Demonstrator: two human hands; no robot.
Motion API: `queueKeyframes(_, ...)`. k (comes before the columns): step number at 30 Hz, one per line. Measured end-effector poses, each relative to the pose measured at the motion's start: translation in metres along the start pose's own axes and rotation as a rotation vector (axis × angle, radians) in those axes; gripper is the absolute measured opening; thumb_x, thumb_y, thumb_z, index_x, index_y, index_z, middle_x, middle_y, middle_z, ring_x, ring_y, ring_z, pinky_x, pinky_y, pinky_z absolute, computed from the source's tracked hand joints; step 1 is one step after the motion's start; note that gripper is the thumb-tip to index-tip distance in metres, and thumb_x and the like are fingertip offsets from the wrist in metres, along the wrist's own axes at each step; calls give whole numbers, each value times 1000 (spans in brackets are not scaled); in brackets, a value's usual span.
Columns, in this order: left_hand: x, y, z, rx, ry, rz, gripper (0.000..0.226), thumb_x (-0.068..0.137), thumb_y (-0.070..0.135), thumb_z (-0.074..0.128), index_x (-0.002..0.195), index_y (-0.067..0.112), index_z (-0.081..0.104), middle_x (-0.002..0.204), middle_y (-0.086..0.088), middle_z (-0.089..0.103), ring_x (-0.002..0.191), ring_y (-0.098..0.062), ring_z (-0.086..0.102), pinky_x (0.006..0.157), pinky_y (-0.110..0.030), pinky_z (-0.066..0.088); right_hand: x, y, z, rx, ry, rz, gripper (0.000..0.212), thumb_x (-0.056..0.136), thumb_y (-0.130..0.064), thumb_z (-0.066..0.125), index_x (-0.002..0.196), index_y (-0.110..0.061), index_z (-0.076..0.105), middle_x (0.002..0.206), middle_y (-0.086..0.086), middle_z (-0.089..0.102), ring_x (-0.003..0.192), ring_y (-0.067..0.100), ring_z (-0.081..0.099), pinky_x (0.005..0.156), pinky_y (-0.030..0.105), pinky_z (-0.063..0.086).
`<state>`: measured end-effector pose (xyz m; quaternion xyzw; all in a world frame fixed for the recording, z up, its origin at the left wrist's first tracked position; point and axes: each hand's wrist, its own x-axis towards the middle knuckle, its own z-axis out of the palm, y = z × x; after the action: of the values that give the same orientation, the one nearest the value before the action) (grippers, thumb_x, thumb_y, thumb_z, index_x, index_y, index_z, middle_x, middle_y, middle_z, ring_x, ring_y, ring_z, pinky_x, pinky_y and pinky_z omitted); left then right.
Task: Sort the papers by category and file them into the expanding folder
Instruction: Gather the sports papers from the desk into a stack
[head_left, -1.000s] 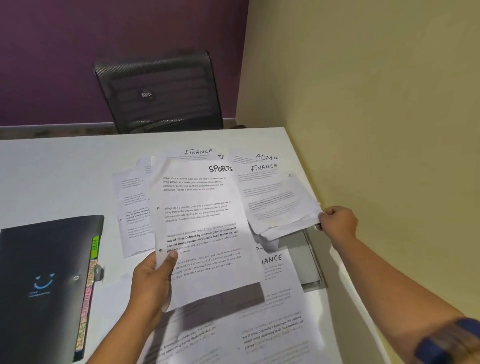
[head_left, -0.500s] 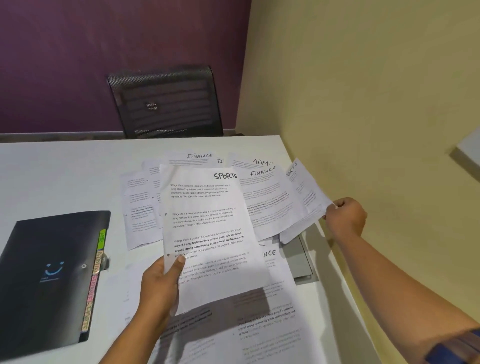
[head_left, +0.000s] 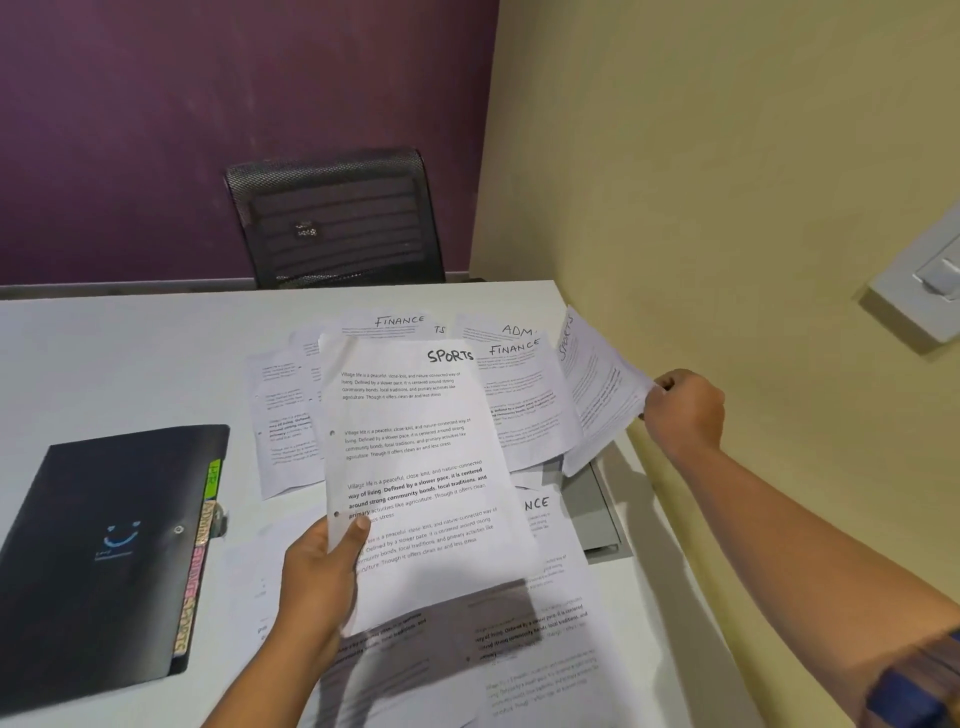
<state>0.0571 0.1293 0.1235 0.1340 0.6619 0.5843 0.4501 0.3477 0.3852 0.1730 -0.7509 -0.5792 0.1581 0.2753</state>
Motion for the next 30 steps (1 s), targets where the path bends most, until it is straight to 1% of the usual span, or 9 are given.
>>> queueKeyframes(7,-7,4,-13,-53,23,-12,15,94,9,61,96,22,69,94,6,74,92,-13,68,76,-23,48,-20,-2,-54,209,230,-46,15,83,-9,57,87,-7,72,75,8,68,70,28,64,68,28,47)
queueKeyframes(10,-10,6,-17,-64,32,-14,16,94,8,61,97,22,69,96,5,74,91,-13,69,75,-23,49,-44,-5,-80,455,270,18,11,87,-12,62,92,-8,71,70,4,66,53,16,67,66,35,58)
queueKeyframes(11,-10,6,-18,-61,33,-16,16,94,8,62,98,22,69,97,4,74,92,-13,69,76,-23,49,-55,-6,-88,579,255,59,9,88,-11,63,94,-8,70,71,3,66,47,8,65,62,31,60)
queueKeyframes(14,-9,5,-21,-60,39,-28,15,93,8,63,102,19,70,103,-2,75,97,-19,70,84,-28,50,-94,-9,-100,852,131,183,5,92,-8,64,97,-8,66,80,5,65,46,-1,61,51,11,53)
queueKeyframes(18,-7,6,-20,-72,33,-38,18,91,6,65,104,16,71,107,-7,75,102,-25,70,96,-39,51,-154,-8,-85,919,-108,292,4,93,-7,64,96,-9,65,71,-1,69,51,7,57,45,13,51)
queueKeyframes(22,-15,15,-17,-92,2,-40,20,89,1,66,106,10,71,102,-8,77,96,-27,73,93,-46,53,-197,-2,-57,829,-266,350,7,90,-2,66,85,-7,65,53,-4,67,39,6,54,39,20,50)
queueKeyframes(25,-24,24,-11,-44,-54,-38,16,87,2,69,100,9,73,97,-11,77,90,-30,74,86,-48,57,-211,4,-41,649,-530,354,9,86,-2,71,94,0,68,58,1,65,51,15,58,53,27,49)
queueKeyframes(28,-30,31,-7,-14,-93,-71,10,88,0,63,94,1,71,94,-25,73,82,-36,69,82,-54,55,-209,-5,-38,629,-730,333,17,89,-9,70,105,-8,62,59,-7,60,41,2,53,45,16,41)
queueKeyframes(30,-35,35,-3,-4,-118,-78,12,86,-1,62,96,-3,68,97,-28,71,83,-37,67,84,-59,54,-200,-15,-39,660,-797,317,7,95,-16,65,93,-12,60,49,-11,57,33,-1,46,37,13,34)
